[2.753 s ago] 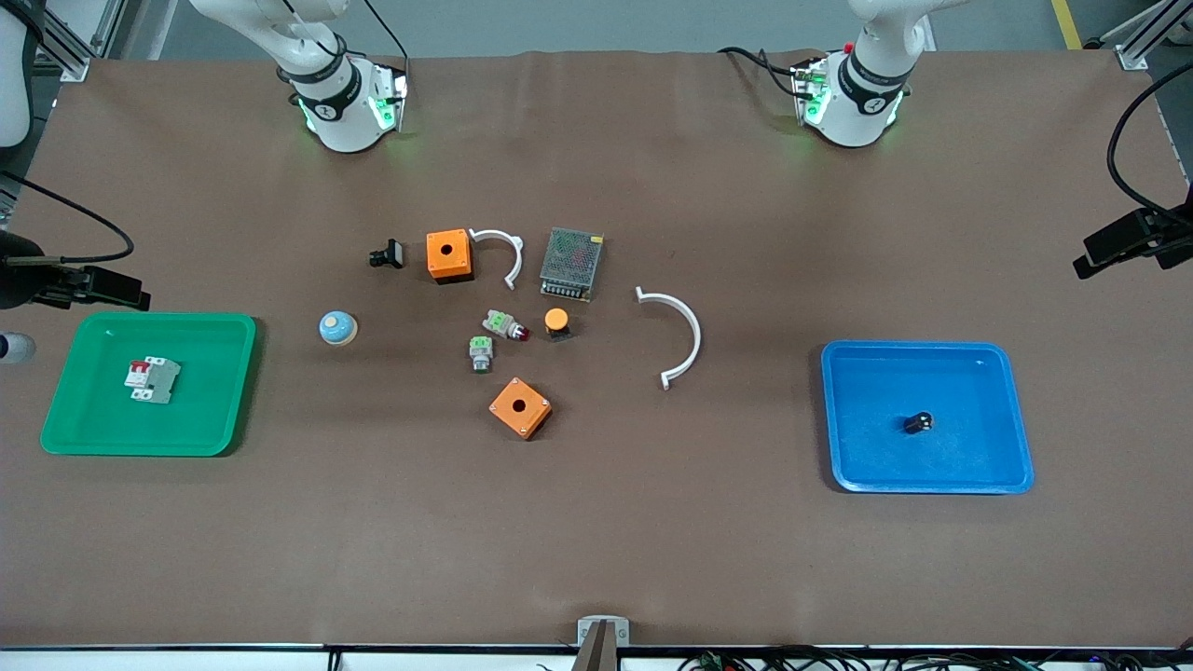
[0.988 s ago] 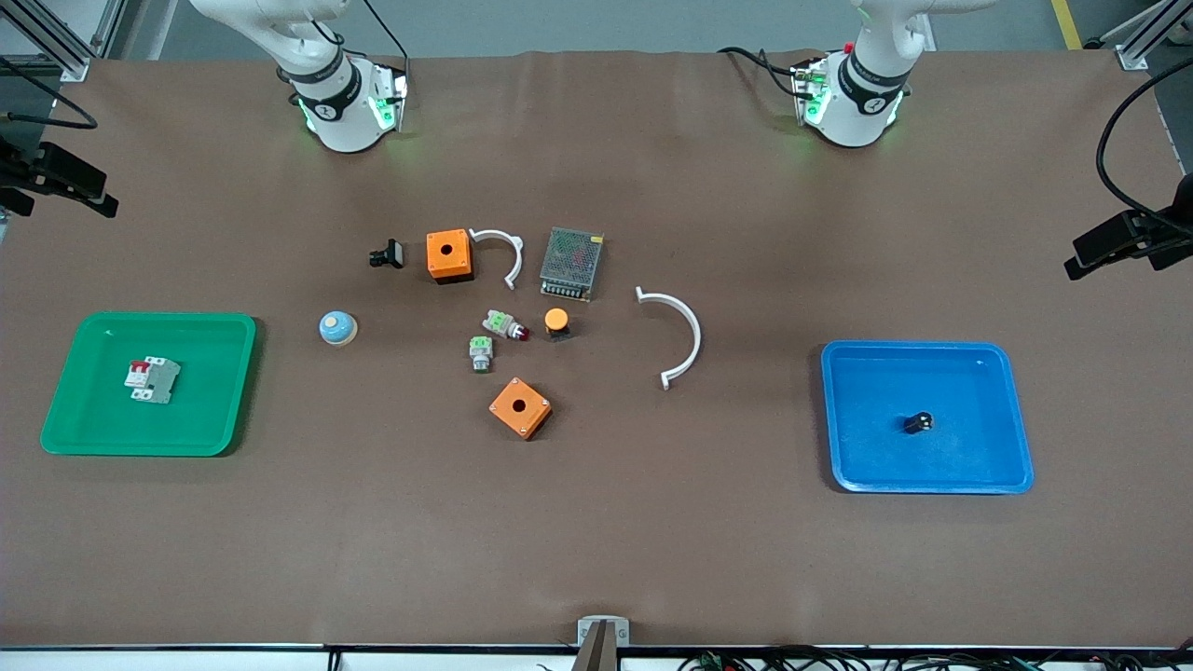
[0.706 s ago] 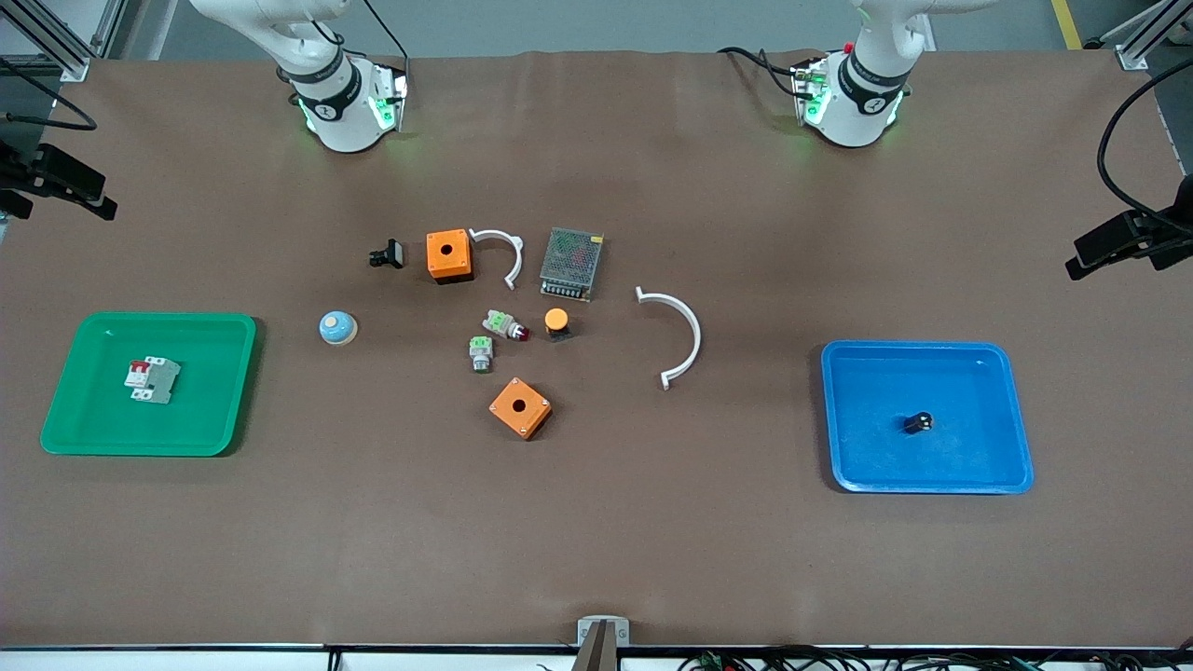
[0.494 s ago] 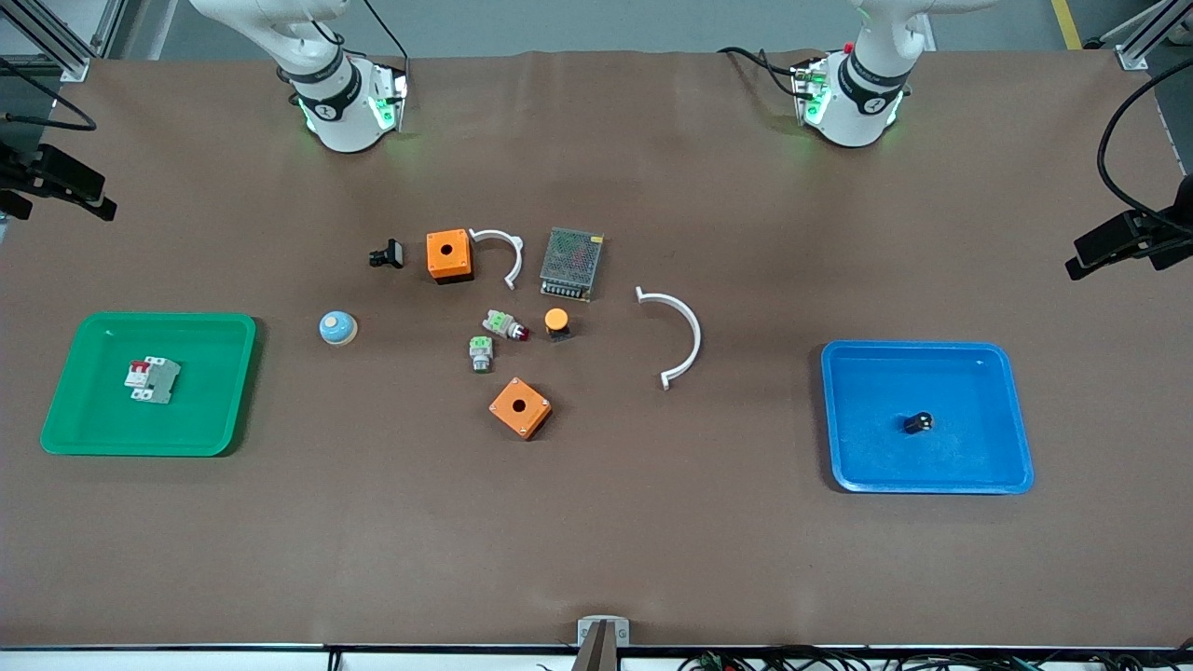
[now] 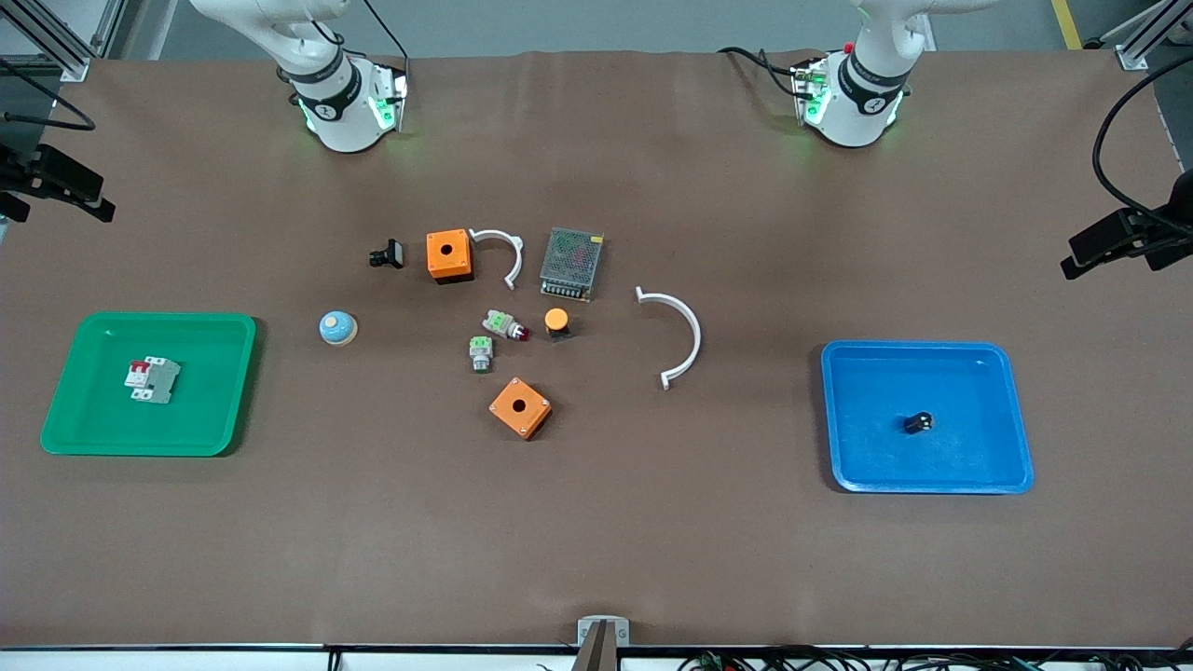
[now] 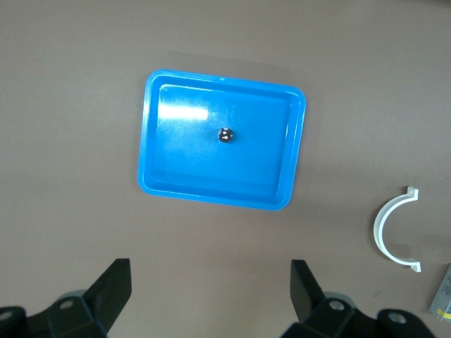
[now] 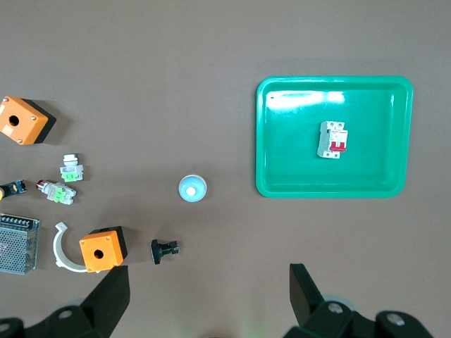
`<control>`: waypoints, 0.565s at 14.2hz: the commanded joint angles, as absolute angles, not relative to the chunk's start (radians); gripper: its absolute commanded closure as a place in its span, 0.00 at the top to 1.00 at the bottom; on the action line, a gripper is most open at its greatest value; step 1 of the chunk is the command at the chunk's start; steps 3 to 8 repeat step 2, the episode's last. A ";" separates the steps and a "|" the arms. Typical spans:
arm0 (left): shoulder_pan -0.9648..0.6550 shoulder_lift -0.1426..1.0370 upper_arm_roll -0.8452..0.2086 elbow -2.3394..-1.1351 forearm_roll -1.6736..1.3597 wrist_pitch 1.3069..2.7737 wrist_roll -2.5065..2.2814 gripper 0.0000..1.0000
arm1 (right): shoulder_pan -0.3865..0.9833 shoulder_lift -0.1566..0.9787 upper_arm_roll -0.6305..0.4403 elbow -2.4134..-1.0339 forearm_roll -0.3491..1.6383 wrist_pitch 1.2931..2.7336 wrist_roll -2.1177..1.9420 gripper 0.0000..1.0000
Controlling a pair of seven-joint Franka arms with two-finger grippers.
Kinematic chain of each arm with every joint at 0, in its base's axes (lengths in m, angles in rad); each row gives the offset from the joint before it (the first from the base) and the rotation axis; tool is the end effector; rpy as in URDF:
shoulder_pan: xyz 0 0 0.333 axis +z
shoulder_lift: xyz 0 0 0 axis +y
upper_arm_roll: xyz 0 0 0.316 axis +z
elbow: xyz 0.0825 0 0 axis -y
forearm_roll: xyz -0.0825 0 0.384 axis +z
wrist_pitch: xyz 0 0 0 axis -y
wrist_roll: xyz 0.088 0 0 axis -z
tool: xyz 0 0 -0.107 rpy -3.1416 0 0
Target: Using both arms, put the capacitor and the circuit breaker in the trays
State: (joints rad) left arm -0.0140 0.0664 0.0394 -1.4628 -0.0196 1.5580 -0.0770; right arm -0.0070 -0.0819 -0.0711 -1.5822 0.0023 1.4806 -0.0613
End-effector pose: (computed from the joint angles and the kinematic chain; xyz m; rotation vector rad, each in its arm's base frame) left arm 0.5744 0.0116 0.6368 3.1195 0.1588 0.0444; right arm 0.5178 -0.0420 0.6552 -3.1319 0.0256 0.0302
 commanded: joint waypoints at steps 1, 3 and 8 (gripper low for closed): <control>-0.018 0.072 0.043 -1.437 -0.035 1.537 -0.074 0.99 | -0.014 -0.107 -0.067 -1.606 0.003 1.491 -0.072 1.00; -0.018 0.072 0.040 -1.437 -0.035 1.537 -0.074 0.99 | -0.014 -0.107 -0.067 -1.606 0.003 1.488 -0.072 1.00; -0.018 0.072 0.040 -1.437 -0.035 1.537 -0.074 0.99 | -0.014 -0.107 -0.067 -1.606 0.003 1.488 -0.072 1.00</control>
